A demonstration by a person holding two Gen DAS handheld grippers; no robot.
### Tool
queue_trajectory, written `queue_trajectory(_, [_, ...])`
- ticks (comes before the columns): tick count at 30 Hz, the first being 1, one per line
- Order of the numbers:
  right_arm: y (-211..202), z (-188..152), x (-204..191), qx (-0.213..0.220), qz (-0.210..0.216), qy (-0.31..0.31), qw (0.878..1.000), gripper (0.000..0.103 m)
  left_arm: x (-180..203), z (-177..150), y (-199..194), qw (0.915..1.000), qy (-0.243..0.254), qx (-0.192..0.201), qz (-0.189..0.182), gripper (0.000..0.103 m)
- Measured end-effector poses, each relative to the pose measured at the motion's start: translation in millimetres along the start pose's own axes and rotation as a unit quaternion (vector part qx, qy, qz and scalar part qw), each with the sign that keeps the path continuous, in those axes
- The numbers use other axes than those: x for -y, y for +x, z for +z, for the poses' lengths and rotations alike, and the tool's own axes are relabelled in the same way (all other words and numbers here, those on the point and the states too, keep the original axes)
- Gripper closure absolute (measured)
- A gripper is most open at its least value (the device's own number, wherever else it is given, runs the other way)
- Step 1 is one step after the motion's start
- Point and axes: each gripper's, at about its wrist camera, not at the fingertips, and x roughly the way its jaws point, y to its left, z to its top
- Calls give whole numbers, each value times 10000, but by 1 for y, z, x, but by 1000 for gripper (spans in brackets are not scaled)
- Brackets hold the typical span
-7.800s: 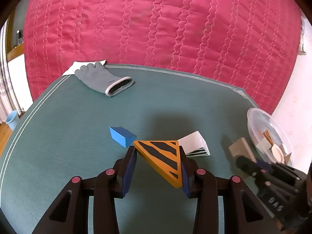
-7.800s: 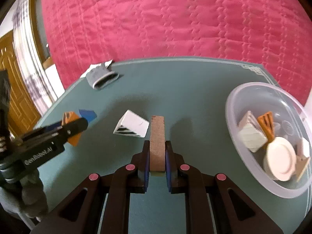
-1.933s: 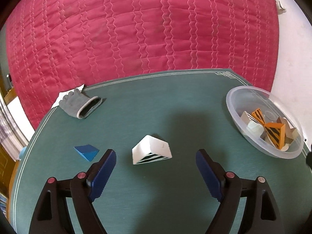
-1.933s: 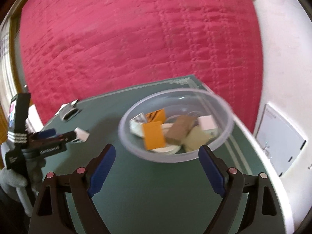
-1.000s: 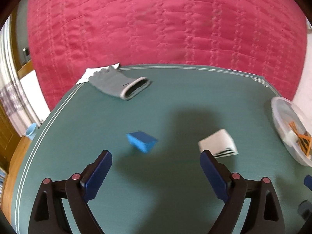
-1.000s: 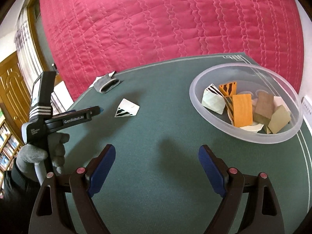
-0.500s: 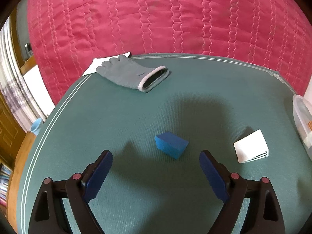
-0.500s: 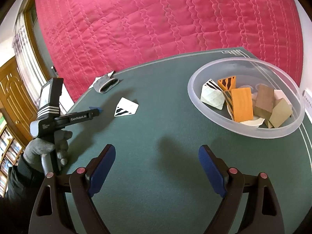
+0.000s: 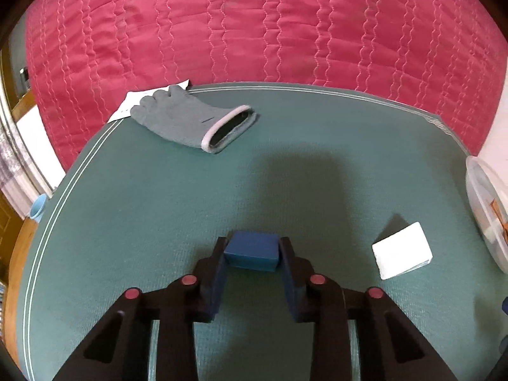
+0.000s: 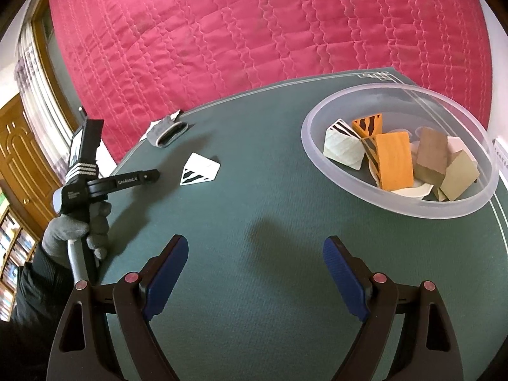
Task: Organize rigid objects
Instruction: 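Grasp the white striped wedge with the right tool while the left tool holds the blue wedge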
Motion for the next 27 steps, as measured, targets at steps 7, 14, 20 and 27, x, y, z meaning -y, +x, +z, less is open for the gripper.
queue_trajectory(7, [16, 4, -13, -207, 102, -169, 9996, 15, -8, -4, -12, 9991, -289, 214, -218, 70])
queue_trajectory(14, [46, 26, -37, -208, 268, -628, 9974, 15, -7, -9, -17, 9987, -381, 263, -198, 70])
queue_trajectory(20, [87, 51, -57, -461, 163, -1093, 9928, 15, -12, -9, -15, 9982, -518, 209, -197, 70])
queue_trajectory(27, [121, 63, -86, -672, -216, -2061, 9760, 15, -17, -8, -12, 9973, -664, 169, -259, 70])
